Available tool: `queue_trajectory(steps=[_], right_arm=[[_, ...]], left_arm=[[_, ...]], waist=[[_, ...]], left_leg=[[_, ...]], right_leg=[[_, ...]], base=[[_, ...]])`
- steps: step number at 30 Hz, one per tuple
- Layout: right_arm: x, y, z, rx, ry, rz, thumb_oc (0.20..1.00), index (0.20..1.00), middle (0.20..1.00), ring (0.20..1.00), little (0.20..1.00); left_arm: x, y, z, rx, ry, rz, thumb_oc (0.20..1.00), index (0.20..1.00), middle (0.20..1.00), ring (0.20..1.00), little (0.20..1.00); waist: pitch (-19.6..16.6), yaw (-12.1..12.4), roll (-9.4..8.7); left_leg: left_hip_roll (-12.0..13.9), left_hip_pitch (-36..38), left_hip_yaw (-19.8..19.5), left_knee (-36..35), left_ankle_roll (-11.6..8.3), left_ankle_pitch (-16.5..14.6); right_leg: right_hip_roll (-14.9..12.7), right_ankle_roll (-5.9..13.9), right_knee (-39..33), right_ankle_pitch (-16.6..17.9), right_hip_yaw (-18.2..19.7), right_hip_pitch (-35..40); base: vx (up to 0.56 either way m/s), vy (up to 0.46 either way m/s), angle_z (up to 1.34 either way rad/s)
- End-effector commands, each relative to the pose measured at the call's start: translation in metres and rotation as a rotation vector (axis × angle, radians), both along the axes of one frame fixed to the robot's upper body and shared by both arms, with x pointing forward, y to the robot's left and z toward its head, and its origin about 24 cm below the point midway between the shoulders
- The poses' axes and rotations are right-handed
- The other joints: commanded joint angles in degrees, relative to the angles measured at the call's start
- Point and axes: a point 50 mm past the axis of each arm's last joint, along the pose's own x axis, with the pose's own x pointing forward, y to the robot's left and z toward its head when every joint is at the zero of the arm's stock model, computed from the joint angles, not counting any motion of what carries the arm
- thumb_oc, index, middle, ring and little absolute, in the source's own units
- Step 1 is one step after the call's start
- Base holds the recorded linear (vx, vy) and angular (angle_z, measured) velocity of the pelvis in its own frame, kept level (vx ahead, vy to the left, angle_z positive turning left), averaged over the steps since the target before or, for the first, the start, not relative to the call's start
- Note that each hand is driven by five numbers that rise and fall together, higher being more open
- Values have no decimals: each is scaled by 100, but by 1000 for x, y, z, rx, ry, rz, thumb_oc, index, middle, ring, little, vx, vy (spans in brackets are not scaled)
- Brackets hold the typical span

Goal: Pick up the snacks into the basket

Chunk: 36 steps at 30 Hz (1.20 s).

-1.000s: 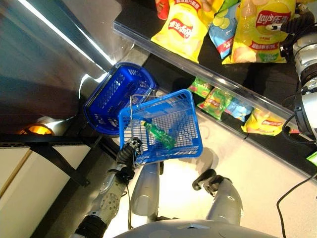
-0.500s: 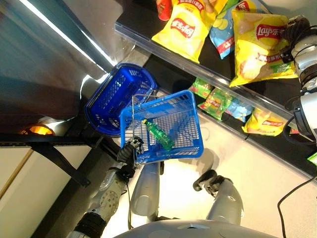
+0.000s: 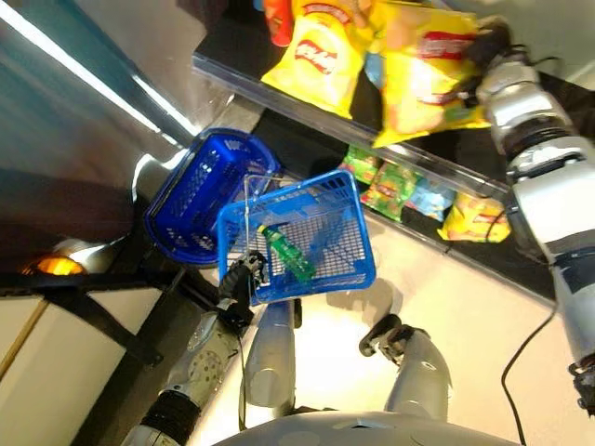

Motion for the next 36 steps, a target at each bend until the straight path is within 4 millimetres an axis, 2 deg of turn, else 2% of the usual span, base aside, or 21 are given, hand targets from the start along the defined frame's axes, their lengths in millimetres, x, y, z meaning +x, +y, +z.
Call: queue_trajectory(steps=[1, 2, 8, 11, 12, 13, 14, 17, 18, 19, 20, 25, 26, 30, 31, 34, 36], right_arm=[[-8, 16, 36, 38, -239, 97, 200, 200, 200, 200, 200], [-12, 28, 34, 19, -275, 172, 200, 200, 200, 200, 200], [-22, 27, 15, 1, -331, 215, 200, 200, 200, 200, 200], [-42, 22, -3, -73, -402, 243, 200, 200, 200, 200, 200], [-47, 21, -9, -86, -412, 245, 200, 200, 200, 200, 200], [-47, 21, -10, -86, -409, 244, 200, 200, 200, 200, 200], [-56, 20, -17, -85, -440, 252, 200, 200, 200, 200, 200], [-69, 27, -28, -93, -470, 305, 200, 200, 200, 200, 200], [-73, 29, -33, -84, -473, 321, 200, 200, 200, 200, 200], [-74, 29, -33, -84, -475, 320, 200, 200, 200, 200, 200], [-83, 38, -36, -92, -506, 365, 200, 200, 200, 200, 200], [-97, 52, -39, -132, -563, 408, 200, 200, 200, 200, 200], [-101, 62, -40, -164, -583, 431, 200, 200, 200, 200, 200], [-103, 76, -42, -252, -595, 457, 200, 200, 200, 200, 200], [-104, 85, -43, -323, -598, 473, 200, 200, 200, 200, 200], [-102, 101, -45, -493, -601, 487, 200, 200, 200, 200, 200], [-100, 111, -49, -548, -585, 513, 200, 200, 200, 200, 200]], left_arm=[[16, 31, 53, -30, -305, 169, 200, 200, 200, 200, 200], [15, 34, 52, -34, -300, 190, 200, 200, 200, 200, 200], [15, 34, 50, -53, -299, 207, 200, 200, 200, 200, 200], [16, 35, 52, -65, -311, 230, 200, 200, 200, 200, 200], [17, 34, 53, -67, -316, 234, 200, 200, 200, 200, 200], [17, 34, 53, -66, -314, 234, 200, 200, 200, 200, 200], [18, 32, 56, -70, -332, 235, 200, 200, 200, 200, 200], [20, 27, 61, -84, -355, 227, 200, 200, 200, 200, 200], [20, 26, 63, -85, -364, 223, 200, 200, 200, 200, 200], [20, 25, 64, -85, -365, 222, 200, 200, 200, 200, 200], [21, 23, 70, -89, -396, 217, 200, 200, 200, 200, 200], [20, 20, 81, -99, -441, 200, 200, 200, 200, 200, 200], [19, 17, 88, -108, -471, 183, 200, 200, 200, 200, 200], [17, 13, 102, -122, -531, 160, 200, 200, 200, 200, 200], [15, 11, 112, -134, -579, 136, 200, 200, 200, 200, 200], [11, 6, 130, -155, -653, 97, 200, 200, 200, 200, 200], [10, 4, 136, -167, -679, 81, 200, 200, 200, 200, 200]], waist=[[-78, -38, -263], [-59, -139, -307], [-48, -266, -366], [-40, -350, -396], [-39, -354, -398], [-45, -348, -398], [-38, -360, -402], [-35, -361, -414], [-36, -356, -417], [-32, -356, -420], [-33, -346, -425], [-43, -311, -434], [-40, -285, -442], [-46, -239, -435], [-51, -191, -430], [-50, -109, -421], [-45, -74, -423]], left_leg=[[73, 339, 181, 578, 156, -883], [104, 399, 230, 584, 154, -905], [155, 518, 338, 565, 151, -931], [177, 602, 459, 422, 223, -786], [172, 618, 466, 425, 228, -795], [178, 664, 418, 485, 165, -940], [170, 609, 470, 452, 242, -806], [164, 591, 456, 508, 249, -830], [169, 628, 402, 599, 185, -987], [163, 583, 452, 544, 250, -845], [160, 572, 437, 538, 251, -834], [162, 577, 399, 508, 251, -810], [150, 584, 389, 496, 252, -802], [135, 579, 358, 460, 251, -779], [131, 565, 337, 450, 249, -768], [120, 532, 307, 483, 244, -761], [121, 515, 284, 494, 241, -760]], right_leg=[[-89, 859, -343, 1010, 489, 203], [-73, 856, -381, 1038, 527, 238], [-66, 868, -504, 1112, 598, 327], [-81, 816, -709, 1285, 510, 404], [-93, 826, -716, 1286, 505, 416], [-87, 914, -637, 1170, 571, 445], [-121, 832, -716, 1284, 482, 440], [-154, 827, -689, 1249, 439, 467], [-153, 920, -598, 1122, 497, 501], [-164, 831, -671, 1236, 430, 473], [-172, 838, -689, 1238, 405, 494], [-179, 851, -714, 1234, 350, 536], [-178, 850, -739, 1241, 328, 566], [-203, 851, -757, 1248, 275, 599], [-209, 857, -752, 1245, 245, 610], [-213, 852, -745, 1232, 227, 633], [-215, 849, -737, 1231, 224, 627]], base=[[5, 67, -32], [4, 45, -32], [1, 36, -20], [-46, 35, -17], [76, -2, -15], [11, 5, -18], [9, -1, -17], [6, -3, -3], [0, 0, 0], [0, 0, 0], [-59, 6, 2], [8, -10, 5], [-7, -13, 4], [-6, -10, 4], [-12, -17, 8], [-17, -12, 14], [-19, -15, 7]])
